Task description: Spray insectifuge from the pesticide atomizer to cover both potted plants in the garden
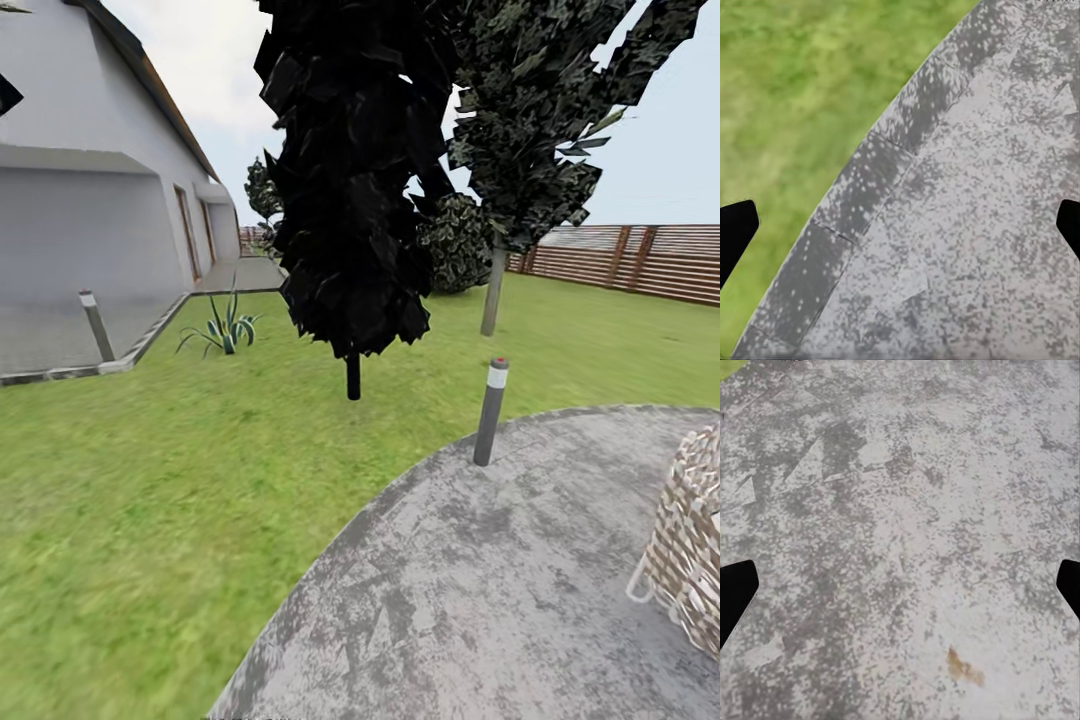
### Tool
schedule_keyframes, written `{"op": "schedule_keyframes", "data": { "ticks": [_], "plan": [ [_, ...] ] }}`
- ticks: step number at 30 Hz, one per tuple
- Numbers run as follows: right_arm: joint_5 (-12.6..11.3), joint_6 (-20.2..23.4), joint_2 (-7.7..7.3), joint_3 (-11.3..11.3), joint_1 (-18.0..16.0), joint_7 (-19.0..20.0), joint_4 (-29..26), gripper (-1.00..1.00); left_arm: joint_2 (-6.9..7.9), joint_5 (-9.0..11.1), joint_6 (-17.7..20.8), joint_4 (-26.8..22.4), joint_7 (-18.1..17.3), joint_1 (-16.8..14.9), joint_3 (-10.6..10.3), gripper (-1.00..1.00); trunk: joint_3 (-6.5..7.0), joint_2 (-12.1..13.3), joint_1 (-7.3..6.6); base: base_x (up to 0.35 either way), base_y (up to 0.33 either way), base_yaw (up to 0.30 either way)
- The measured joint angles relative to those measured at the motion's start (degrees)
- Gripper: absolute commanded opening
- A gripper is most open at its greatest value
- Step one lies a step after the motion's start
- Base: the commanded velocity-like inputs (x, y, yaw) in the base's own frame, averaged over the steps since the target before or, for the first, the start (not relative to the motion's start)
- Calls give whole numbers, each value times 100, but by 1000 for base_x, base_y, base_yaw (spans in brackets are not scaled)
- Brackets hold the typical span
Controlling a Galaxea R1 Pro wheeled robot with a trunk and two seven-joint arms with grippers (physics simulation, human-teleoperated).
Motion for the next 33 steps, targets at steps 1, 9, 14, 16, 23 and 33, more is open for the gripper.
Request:
{"op": "schedule_keyframes", "data": {
  "ticks": [1,9,14,16,23,33],
  "plan": [
    [0,0,0,0,0,0,0,100,0,0,0,0,0,0,0,100,3,0,0,0,0,280],
    [0,-2,0,14,0,0,0,100,1,0,0,9,1,0,0,100,-28,-119,65,0,0,280],
    [2,-5,0,16,0,0,0,100,4,2,0,10,1,0,3,100,-103,-320,175,0,0,280],
    [1,-7,0,16,0,0,0,100,6,1,0,10,1,0,2,100,-134,-400,219,0,0,280],
    [2,-9,1,16,0,0,0,100,5,0,0,10,1,0,9,100,-240,-681,373,0,0,280],
    [4,-9,6,16,0,0,0,100,8,5,0,18,1,0,10,100,-391,-1082,593,0,0,280]
  ]
}}
